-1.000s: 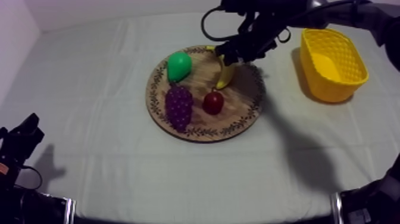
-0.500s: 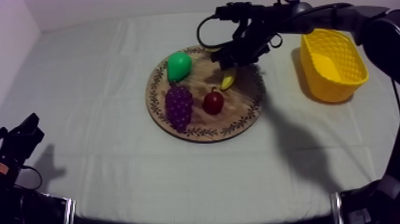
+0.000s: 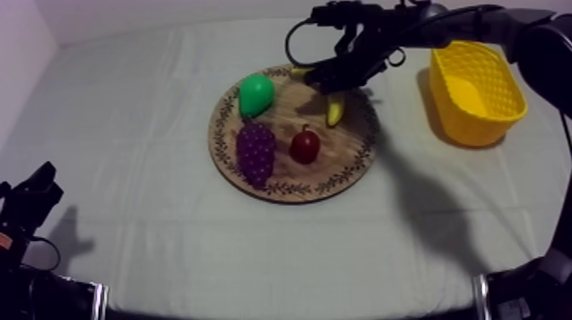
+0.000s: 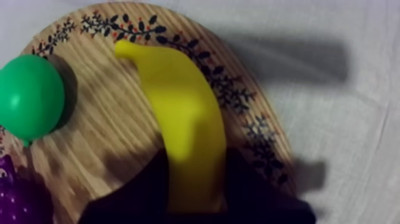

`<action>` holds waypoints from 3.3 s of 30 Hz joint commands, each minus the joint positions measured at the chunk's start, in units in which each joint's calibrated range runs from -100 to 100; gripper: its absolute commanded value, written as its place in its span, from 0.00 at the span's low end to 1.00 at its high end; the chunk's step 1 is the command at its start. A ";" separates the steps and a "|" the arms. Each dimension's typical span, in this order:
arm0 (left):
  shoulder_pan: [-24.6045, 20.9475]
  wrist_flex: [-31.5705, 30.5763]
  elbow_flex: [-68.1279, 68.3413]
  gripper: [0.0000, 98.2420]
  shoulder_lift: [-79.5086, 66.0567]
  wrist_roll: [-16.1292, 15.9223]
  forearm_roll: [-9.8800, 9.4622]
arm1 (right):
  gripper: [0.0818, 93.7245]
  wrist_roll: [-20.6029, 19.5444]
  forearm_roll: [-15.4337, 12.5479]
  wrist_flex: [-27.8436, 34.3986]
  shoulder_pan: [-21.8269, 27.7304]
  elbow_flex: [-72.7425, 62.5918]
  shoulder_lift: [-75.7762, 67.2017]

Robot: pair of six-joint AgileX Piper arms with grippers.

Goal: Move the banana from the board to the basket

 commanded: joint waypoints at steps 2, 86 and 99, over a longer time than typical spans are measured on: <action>-0.01 0.05 0.02 0.00 -0.03 -0.01 0.01 | 0.20 -0.28 0.20 0.68 0.01 0.24 -1.44; -0.01 0.05 0.02 0.00 -0.03 0.00 0.01 | 0.22 2.62 -0.14 14.38 27.50 20.33 -25.52; -0.01 0.05 0.02 0.00 -0.03 0.01 0.01 | 0.00 3.03 -0.78 1.38 26.57 39.71 -47.88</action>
